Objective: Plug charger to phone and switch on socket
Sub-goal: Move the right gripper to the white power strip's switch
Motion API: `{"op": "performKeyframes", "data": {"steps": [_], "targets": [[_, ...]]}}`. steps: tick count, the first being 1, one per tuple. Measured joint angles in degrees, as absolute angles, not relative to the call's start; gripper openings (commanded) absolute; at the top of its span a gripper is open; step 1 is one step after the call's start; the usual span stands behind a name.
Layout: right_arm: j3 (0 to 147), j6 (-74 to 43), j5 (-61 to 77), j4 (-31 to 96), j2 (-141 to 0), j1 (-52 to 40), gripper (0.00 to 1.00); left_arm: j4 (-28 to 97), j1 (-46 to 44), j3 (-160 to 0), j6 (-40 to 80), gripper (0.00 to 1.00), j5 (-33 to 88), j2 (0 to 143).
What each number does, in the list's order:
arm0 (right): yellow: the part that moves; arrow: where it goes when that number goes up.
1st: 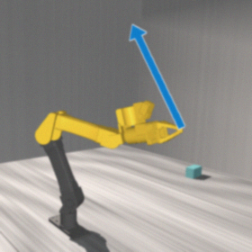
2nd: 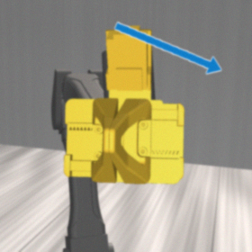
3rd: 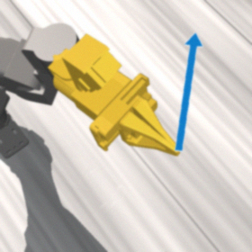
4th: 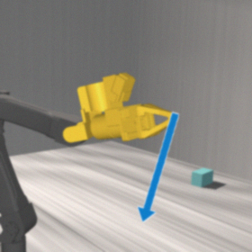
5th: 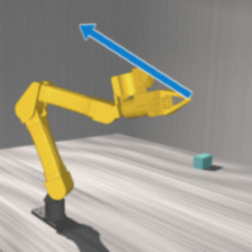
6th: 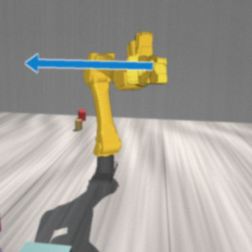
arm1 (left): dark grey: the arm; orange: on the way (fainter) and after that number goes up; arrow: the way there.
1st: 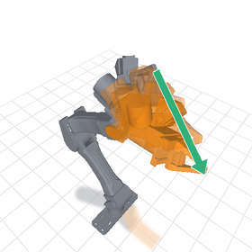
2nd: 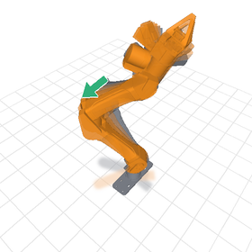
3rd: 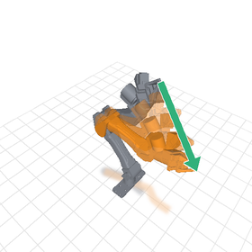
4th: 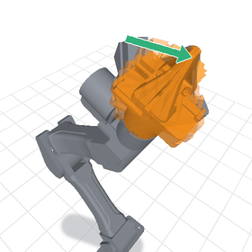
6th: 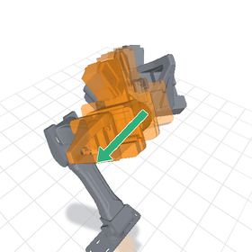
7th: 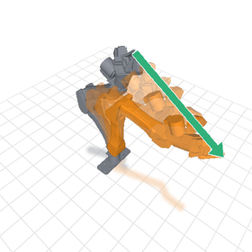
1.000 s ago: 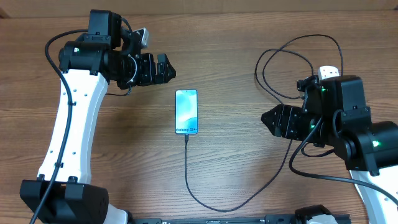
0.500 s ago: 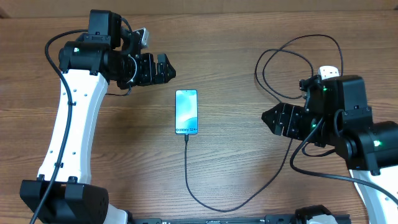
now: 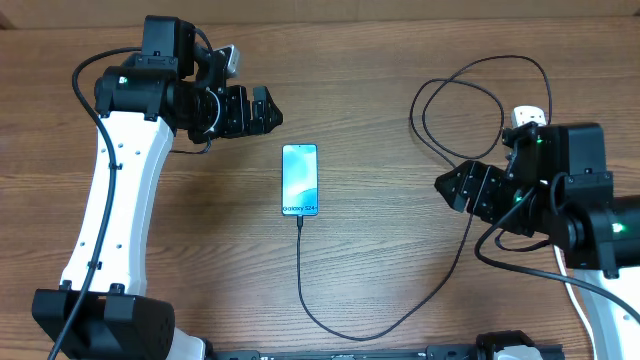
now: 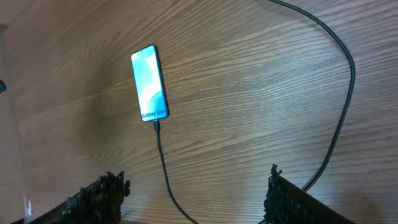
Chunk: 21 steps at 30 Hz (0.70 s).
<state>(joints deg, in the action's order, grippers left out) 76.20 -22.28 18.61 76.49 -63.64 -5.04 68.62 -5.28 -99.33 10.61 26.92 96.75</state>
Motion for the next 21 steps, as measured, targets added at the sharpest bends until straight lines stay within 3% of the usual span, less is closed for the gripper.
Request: {"op": "performKeyframes", "data": {"steps": [7, 9, 11, 18, 21], "targets": [[76.23, -22.31, 18.63, 76.51, -63.64, -4.84, 0.76, 68.62, -5.28, -99.35, 10.61, 1.0, 26.92, 96.75], [76.97, -22.31, 18.63, 76.6, -63.83, -4.21, 0.72, 68.62, -5.28, -99.33, 10.61, 1.0, 26.92, 96.75], [78.74, -22.44, 18.61, 76.71, -64.4, -2.57, 0.63, 68.62, -5.28, -99.35, 10.61, 1.0, 26.89, 96.75], [86.48, -22.35, 19.05, 77.14, -68.71, 6.42, 0.13, 68.62, -5.28, -99.35, 10.61, 1.0, 26.87, 96.75], [88.55, -21.19, 19.86, 76.73, -71.85, 10.48, 0.04, 68.62, -5.28, -99.33, 10.61, 1.0, 26.83, 96.75]]}}
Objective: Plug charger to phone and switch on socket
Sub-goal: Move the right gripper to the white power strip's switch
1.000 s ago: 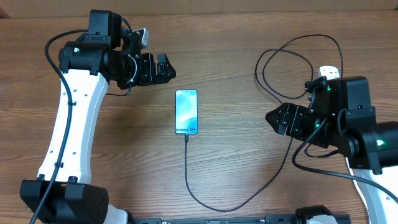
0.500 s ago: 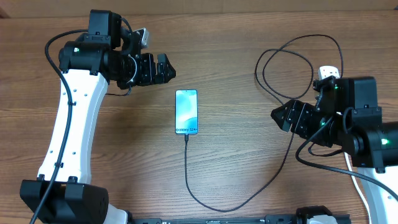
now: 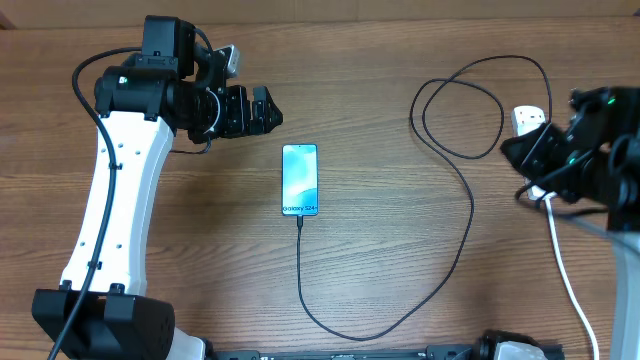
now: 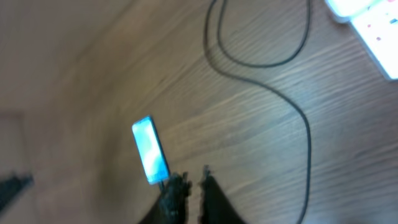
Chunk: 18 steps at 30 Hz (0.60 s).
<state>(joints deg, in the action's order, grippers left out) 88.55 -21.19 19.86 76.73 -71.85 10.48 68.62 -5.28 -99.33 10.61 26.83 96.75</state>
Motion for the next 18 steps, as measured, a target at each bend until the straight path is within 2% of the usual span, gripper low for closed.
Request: {"op": "performKeyframes", "data": {"steps": [8, 18], "targets": [[88.92, -18.0, 25.91, 71.85, -81.21, 22.85, 0.04, 68.69, -5.28, -99.35, 10.61, 1.0, 26.72, 96.75], [88.92, -25.08, 32.86, 61.93, -86.94, 39.31, 0.04, 68.77, -5.28, -99.33, 10.61, 1.0, 26.7, 96.75]]}}
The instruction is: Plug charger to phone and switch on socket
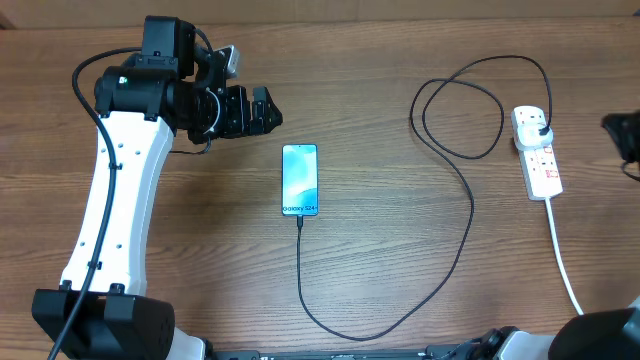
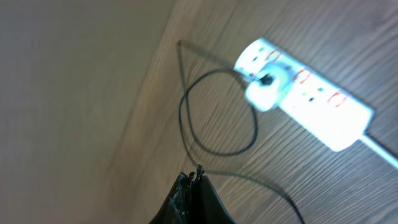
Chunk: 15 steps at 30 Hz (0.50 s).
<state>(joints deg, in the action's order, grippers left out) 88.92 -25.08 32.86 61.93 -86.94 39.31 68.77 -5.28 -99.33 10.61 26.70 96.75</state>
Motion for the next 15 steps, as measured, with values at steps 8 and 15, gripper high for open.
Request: {"op": "performKeyframes", "data": {"steps": [8, 15], "targets": [[88.92, -28.12, 34.15, 57.54, -92.75, 44.91, 0.04, 68.79, -5.28, -99.35, 10.61, 1.0, 26.7, 96.75], [88.92, -28.84, 35.86, 53.76, -99.63, 45.67, 0.04, 68.77, -5.28, -99.35, 10.61, 1.0, 26.7, 96.75]]}}
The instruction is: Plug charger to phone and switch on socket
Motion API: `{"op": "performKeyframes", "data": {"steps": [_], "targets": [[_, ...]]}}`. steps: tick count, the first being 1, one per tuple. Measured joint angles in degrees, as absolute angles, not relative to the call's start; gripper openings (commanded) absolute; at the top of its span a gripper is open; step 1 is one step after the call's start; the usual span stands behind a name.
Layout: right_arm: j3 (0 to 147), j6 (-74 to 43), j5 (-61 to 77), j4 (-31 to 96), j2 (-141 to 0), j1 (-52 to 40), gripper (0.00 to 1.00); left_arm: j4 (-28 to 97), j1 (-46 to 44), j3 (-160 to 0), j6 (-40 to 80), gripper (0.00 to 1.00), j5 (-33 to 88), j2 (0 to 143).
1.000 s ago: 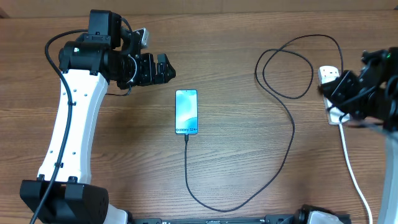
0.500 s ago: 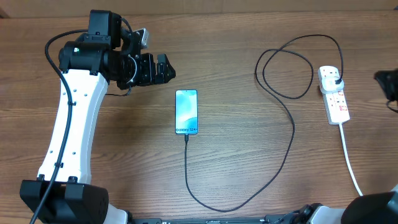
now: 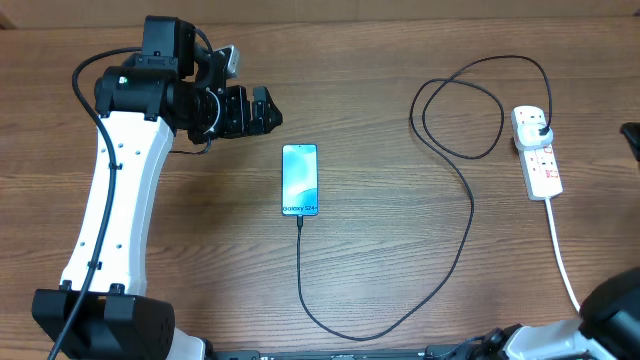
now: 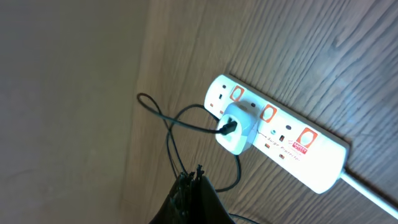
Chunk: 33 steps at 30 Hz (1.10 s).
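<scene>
The phone point(image 3: 300, 180) lies face up, screen lit, mid-table, with the black charger cable point(image 3: 300, 270) plugged into its bottom end. From there the cable loops right to the white charger adapter point(image 3: 537, 125) point(image 4: 238, 130), seated in the white power strip point(image 3: 540, 165) point(image 4: 280, 140). Red-marked switches point(image 4: 268, 113) show along the strip. My right gripper point(image 4: 189, 177) is shut on nothing and hovers beside the strip; overhead it is only a dark edge at the far right. At the back left, well away from the phone, my left gripper point(image 3: 266, 108) appears open.
The strip's white lead point(image 3: 562, 250) runs toward the front right edge. A loop of black cable point(image 3: 460, 110) lies left of the strip on the wooden table point(image 3: 400, 230). My right arm's base shows at the bottom right corner.
The right wrist view has turned toward the power strip, which now sits nearer and more central with the adapter facing the camera. Right gripper stays shut. Left arm, phone and cable are unchanged.
First my right gripper was wide open right of centre, facing the phone with the cable plugged in. Then it was nearly shut beside the power strip. Later it was shut at the table's right edge, and now it looks onto the strip. The left arm never moved.
</scene>
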<state>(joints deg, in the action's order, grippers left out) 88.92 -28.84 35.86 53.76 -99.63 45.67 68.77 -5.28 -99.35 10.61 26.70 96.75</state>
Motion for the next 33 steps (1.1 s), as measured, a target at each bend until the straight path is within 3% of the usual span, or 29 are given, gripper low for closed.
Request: {"op": "performKeyframes", "data": {"steps": [33], "targets": [[88.92, -28.88, 32.67, 46.02, -119.46, 39.18, 0.04, 68.77, -5.28, -99.33, 10.61, 1.0, 26.7, 96.75]]}}
